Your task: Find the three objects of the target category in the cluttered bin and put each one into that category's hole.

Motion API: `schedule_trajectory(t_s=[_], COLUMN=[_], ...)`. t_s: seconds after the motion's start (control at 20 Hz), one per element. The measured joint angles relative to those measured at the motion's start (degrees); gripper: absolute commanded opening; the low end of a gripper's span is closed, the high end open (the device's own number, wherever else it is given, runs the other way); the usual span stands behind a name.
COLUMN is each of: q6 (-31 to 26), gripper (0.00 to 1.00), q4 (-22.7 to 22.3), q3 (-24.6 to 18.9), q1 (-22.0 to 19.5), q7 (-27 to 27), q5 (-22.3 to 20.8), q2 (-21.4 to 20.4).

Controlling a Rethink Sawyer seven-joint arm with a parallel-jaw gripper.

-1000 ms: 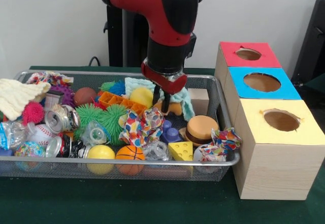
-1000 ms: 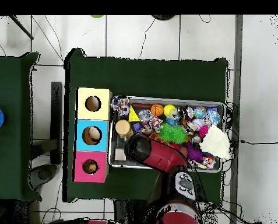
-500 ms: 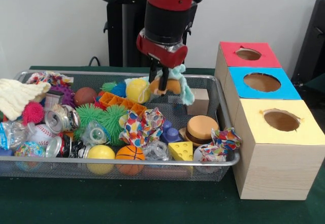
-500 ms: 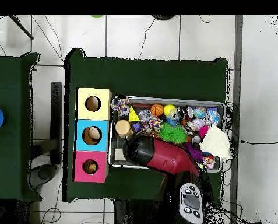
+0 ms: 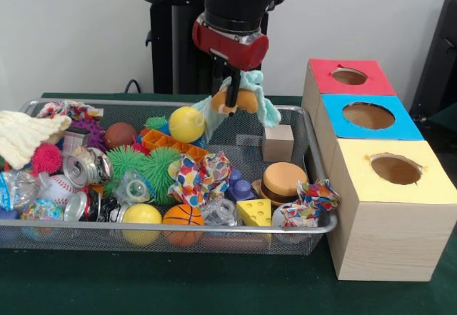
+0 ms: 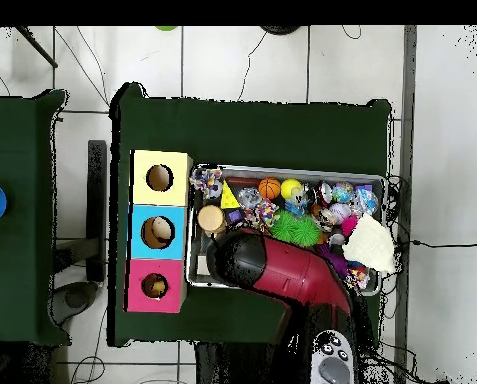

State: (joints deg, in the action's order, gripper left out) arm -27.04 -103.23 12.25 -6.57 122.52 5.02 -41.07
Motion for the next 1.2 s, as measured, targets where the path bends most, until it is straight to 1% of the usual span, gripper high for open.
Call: schedule_trajectory(t_s=[0.35,0.55,0.75,0.85,0.9,1.0,1.15,1.2], q6=[-0.01,0.22,0.99,1.5,1.69,1.74,1.79,1.79], gripper=[0.0,0.0,0.0,0.0,0.0,0.0,0.0,0.0], q4=[0.01,0.07,0.14,0.22,0.43,0.7,1.43,1.91], q3=[1.51,1.55,1.33,1.09,0.94,0.74,-0.04,-0.57], q1=[2.43,1.74,-0.96,-3.75,-6.21,-8.17,-12.26,-14.38], q7=[0.0,0.0,0.0,0.0,0.0,0.0,0.0,0.0], q5=[-2.59,-4.46,-6.47,-7.71,-8.74,-9.54,-11.16,-11.93], q2=[-2.22,-2.74,-2.46,-2.17,-1.87,-1.6,-0.96,-0.52])
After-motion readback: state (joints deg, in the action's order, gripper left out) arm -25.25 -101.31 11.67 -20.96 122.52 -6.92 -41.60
